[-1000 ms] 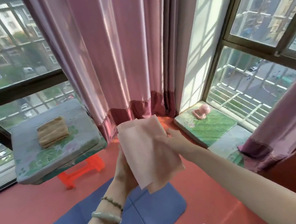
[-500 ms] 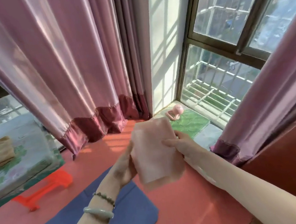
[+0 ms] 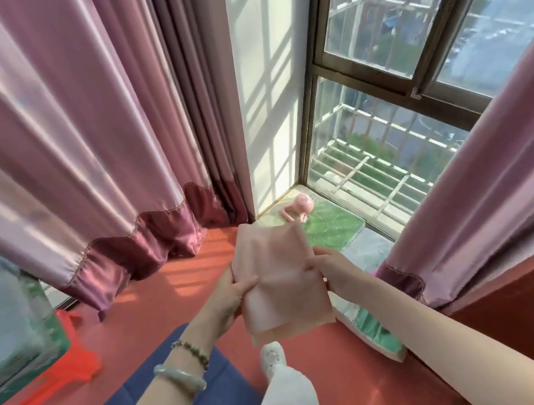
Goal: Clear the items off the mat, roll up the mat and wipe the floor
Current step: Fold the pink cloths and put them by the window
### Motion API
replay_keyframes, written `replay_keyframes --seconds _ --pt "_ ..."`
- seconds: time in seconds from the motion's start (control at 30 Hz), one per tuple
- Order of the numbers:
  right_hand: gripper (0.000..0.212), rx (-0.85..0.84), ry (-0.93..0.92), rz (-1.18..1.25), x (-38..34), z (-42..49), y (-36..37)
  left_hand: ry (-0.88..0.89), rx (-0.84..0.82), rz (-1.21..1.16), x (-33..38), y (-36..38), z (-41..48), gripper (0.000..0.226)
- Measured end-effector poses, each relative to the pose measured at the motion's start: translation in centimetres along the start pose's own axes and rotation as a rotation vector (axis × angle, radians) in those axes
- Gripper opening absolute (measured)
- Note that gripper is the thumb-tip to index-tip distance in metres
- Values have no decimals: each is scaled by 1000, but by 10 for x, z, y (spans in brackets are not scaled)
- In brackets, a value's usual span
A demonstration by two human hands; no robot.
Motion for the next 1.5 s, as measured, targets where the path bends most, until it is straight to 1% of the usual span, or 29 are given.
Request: replay_keyframes --seconds 0.07,0.13,0.23,0.3,0.4,0.43,0.53,0.63,0.7,0.73,0.83,0.97,1.0,1.13,1.23,1.3,1.4,1.47,1.5 --pt "26 2 25 -17 -9 31 -8 -14 -30 43 4 -3 35 63" --pt "25 -17 58 14 -20 67 -14 -25 -74 80 14 -6 69 57" --pt "29 -31 115 36 -39 120 -22 -69 -127 121 31 -13 120 63" --pt "25 -30 134 73 -54 154 -26 -74 -122 158 40 -19 157 65" --pt "24 -28 166 138 -77 195 -34 -99 -55 204 46 -25 211 48" --pt "25 -34 177 163 -83 208 -37 -105 -49 224 48 -27 226 49" --pt "26 -69 208 237 -100 248 -46 -112 -46 250 58 -31 272 67" --pt "24 -84 253 290 -107 292 -55 -123 -97 265 63 -31 321 71" --pt "26 -69 281 329 -110 320 -61 -134 -126 281 64 -31 354 78" --pt "28 -59 288 351 -109 335 -66 -141 -131 294 61 -32 372 78" --pt "32 -25 303 400 -107 381 -82 -161 -156 335 53 -29 428 69" --pt "27 57 310 428 -96 446 -105 -76 -249 486 47 -14 506 87" --pt "28 81 317 445 -89 462 -109 -71 -253 540 42 -11 525 88" --pt "25 195 369 485 -53 531 -119 -53 -324 667 -6 -9 601 68" --pt "25 271 410 503 -10 592 -121 -139 -351 729 -64 -24 656 82" --pt "25 298 440 514 25 638 -121 -184 -358 726 -110 -36 694 82" --pt "20 321 458 530 79 709 -116 -221 -360 798 -178 -56 747 66" --pt "22 327 460 518 113 756 -112 -194 -352 905 -218 -69 783 53" --pt "21 325 454 516 129 778 -110 -173 -344 962 -235 -74 800 53"
Point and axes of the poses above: each hand's wrist, its own z-axis towards the middle knuckle, its own y-axis out of the palm, x = y × z, the point moved 6 cm from there along z, towards the middle knuckle, and after that the axes turned 8 degrees about y, right-handed, at the moved point
